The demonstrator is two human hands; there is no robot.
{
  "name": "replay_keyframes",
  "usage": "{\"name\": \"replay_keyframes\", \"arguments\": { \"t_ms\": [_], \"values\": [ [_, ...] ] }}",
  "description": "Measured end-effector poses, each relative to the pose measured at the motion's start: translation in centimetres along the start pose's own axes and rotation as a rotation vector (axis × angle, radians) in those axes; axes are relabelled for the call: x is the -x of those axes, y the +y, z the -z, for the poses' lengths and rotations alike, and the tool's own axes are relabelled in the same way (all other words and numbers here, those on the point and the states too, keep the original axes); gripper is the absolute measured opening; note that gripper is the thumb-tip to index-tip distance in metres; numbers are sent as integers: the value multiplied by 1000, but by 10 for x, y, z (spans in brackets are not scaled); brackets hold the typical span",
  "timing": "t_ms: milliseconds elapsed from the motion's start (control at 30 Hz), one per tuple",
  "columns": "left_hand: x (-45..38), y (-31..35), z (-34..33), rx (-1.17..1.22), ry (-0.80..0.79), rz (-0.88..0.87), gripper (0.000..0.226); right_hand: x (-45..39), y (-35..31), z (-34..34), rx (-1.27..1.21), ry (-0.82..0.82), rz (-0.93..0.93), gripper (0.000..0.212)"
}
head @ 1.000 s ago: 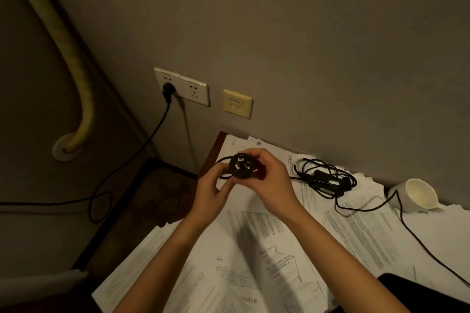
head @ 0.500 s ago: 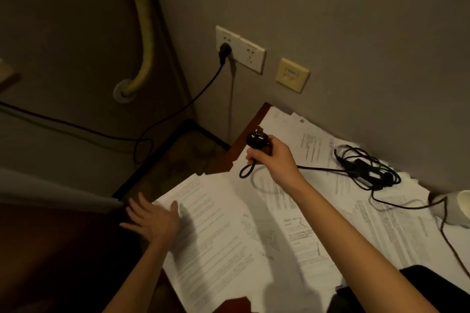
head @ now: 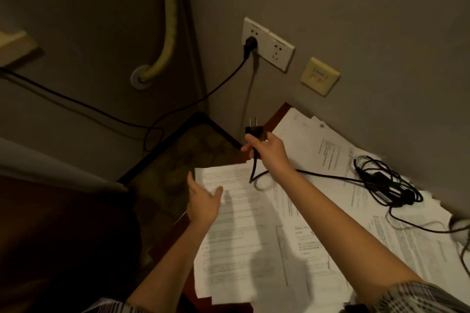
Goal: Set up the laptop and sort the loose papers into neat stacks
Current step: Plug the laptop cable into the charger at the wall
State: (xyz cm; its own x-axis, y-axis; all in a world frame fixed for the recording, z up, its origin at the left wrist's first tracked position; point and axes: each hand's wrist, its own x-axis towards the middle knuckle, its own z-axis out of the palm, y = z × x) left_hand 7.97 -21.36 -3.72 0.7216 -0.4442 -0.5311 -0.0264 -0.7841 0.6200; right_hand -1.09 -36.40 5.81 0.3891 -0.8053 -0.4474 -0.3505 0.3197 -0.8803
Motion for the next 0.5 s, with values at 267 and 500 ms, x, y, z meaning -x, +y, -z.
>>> {"name": "replay_keyframes", "arguments": {
  "t_ms": [267,500],
  "values": [
    [-32,32,-8,-188,45,-68,93,-62,-25,3,-257,79,-11,11],
    [-90,120,-10,186,-233,-374,45,-126,-33,0,-372,92,-65,10]
  ]
}}
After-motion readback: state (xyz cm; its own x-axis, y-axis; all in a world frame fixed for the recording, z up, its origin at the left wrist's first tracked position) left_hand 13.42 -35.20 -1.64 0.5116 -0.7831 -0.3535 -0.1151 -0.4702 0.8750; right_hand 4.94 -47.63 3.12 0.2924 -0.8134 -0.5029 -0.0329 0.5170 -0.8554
